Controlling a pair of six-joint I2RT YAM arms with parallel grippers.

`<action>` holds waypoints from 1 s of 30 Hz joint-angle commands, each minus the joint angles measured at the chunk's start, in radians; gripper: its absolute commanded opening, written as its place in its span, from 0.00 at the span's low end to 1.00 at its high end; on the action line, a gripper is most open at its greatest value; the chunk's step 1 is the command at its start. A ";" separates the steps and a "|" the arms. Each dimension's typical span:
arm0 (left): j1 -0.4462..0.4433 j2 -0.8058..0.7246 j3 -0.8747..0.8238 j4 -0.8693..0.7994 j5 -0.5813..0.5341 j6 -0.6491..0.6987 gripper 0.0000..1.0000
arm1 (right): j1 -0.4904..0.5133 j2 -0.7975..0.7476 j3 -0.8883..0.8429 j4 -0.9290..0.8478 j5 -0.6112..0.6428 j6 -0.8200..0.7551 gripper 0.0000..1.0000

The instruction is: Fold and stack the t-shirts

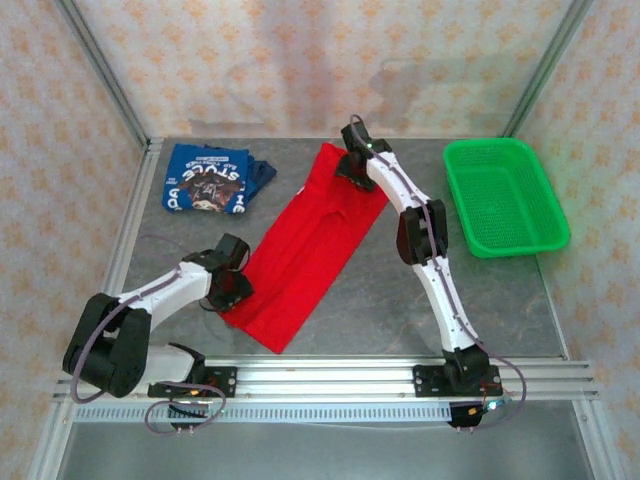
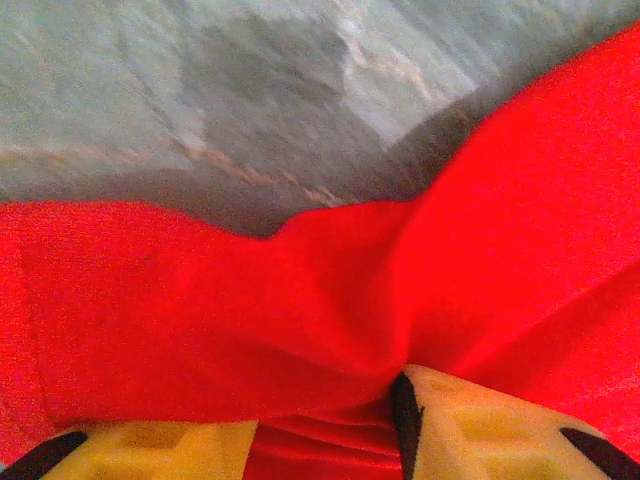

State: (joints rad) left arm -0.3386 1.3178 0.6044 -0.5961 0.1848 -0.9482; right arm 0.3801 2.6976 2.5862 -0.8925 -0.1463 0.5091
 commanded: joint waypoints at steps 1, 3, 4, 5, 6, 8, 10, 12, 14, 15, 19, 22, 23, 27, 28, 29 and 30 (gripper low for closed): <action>-0.078 0.048 -0.045 -0.032 0.060 -0.115 0.45 | 0.013 -0.065 -0.053 0.059 -0.152 -0.064 0.78; -0.119 0.052 -0.051 0.008 0.083 -0.153 0.45 | 0.021 -0.159 -0.134 0.112 -0.193 -0.085 0.80; -0.135 0.054 -0.055 0.028 0.094 -0.170 0.45 | 0.024 -0.209 -0.169 0.124 -0.196 -0.096 0.82; -0.157 0.058 -0.056 0.054 0.106 -0.186 0.45 | 0.028 -0.267 -0.213 0.137 -0.204 -0.107 0.84; -0.182 0.069 -0.052 0.071 0.115 -0.194 0.44 | 0.028 -0.325 -0.251 0.139 -0.210 -0.117 0.85; -0.227 0.099 -0.032 0.086 0.127 -0.198 0.44 | 0.030 -0.442 -0.325 0.127 -0.228 -0.137 0.86; -0.269 0.124 -0.024 0.126 0.147 -0.212 0.44 | 0.036 -0.564 -0.423 0.102 -0.221 -0.151 0.86; -0.320 0.153 -0.026 0.188 0.174 -0.241 0.45 | 0.043 -0.712 -0.568 0.090 -0.186 -0.151 0.86; -0.372 0.194 -0.005 0.224 0.191 -0.250 0.45 | 0.046 -0.863 -0.751 0.126 -0.162 -0.111 0.86; -0.403 0.218 0.010 0.234 0.188 -0.250 0.45 | 0.047 -0.942 -0.848 0.147 -0.155 -0.083 0.87; -0.508 0.296 0.019 0.361 0.194 -0.352 0.45 | 0.046 -1.200 -1.198 0.141 -0.086 0.043 0.87; -0.607 0.358 0.073 0.444 0.162 -0.445 0.45 | 0.047 -1.404 -1.485 0.236 -0.091 0.145 0.87; -0.644 0.386 0.106 0.456 0.149 -0.466 0.46 | 0.046 -1.463 -1.555 0.251 -0.095 0.173 0.87; -0.751 0.443 0.184 0.503 0.085 -0.560 0.52 | 0.056 -1.643 -1.719 0.202 -0.115 0.229 0.87; -0.767 0.438 0.186 0.500 0.074 -0.572 0.53 | 0.065 -1.681 -1.746 0.188 -0.117 0.241 0.87; -0.784 0.417 0.182 0.482 0.056 -0.583 0.57 | 0.069 -1.723 -1.777 0.168 -0.123 0.254 0.87; -0.802 0.375 0.169 0.456 0.026 -0.590 0.61 | 0.073 -1.759 -1.798 0.133 -0.125 0.264 0.89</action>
State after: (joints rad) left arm -1.0981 1.6943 0.8307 -0.0128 0.2829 -1.4471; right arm 0.4389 1.0496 0.8154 -0.7185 -0.2783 0.7010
